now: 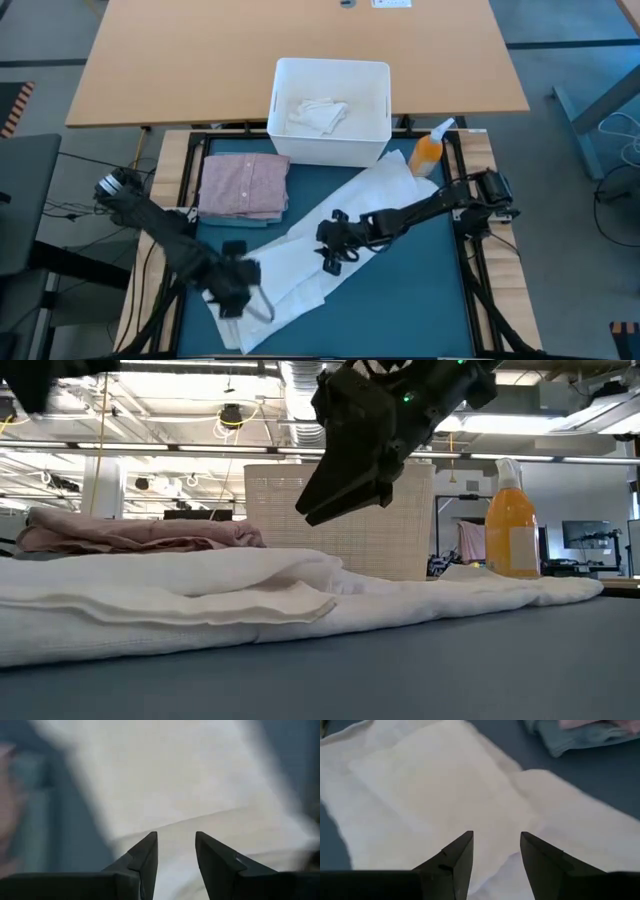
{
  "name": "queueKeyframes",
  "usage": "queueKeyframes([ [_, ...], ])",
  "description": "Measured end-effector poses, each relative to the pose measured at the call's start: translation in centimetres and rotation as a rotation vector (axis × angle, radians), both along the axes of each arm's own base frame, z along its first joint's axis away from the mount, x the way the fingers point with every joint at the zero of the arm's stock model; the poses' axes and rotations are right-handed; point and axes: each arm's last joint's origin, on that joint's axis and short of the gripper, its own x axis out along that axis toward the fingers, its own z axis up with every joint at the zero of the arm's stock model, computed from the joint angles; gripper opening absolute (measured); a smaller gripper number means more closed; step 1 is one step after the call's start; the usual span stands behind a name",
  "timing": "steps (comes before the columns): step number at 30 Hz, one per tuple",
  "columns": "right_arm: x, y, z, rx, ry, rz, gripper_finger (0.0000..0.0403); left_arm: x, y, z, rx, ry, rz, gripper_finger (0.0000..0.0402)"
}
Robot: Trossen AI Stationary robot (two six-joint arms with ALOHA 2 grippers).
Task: Fold Laundry from Bin
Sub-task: Fold the white shirt
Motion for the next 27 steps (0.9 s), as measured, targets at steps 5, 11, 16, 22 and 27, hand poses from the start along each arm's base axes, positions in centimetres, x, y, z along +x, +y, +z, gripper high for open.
queueKeyframes([
  [5,-0.5,2.4,0.0,-0.025,-0.005,0.057,0.0185,-1.2,-4.3,-0.1,-0.067,-0.104,-0.19,0.0119],
  [11,-1.2,4.9,0.1,-0.062,-0.022,0.083,0.0185,-1.8,-7.9,-4.6,0.09,-0.01,-0.36,0.0115],
  [16,-1.6,6.0,0.1,-0.065,-0.037,0.038,0.0184,-1.5,-8.4,-7.6,0.199,0.109,-0.357,0.0114],
  [22,-1.9,7.0,0.2,-0.01,-0.053,0.007,0.0184,-2.0,-8.3,-9.0,0.269,0.169,-0.395,0.0114],
  [27,-1.9,7.6,0.5,-0.002,-0.096,-0.026,0.0184,-3.2,-8.1,-10.7,0.297,0.19,-0.415,0.0114],
])
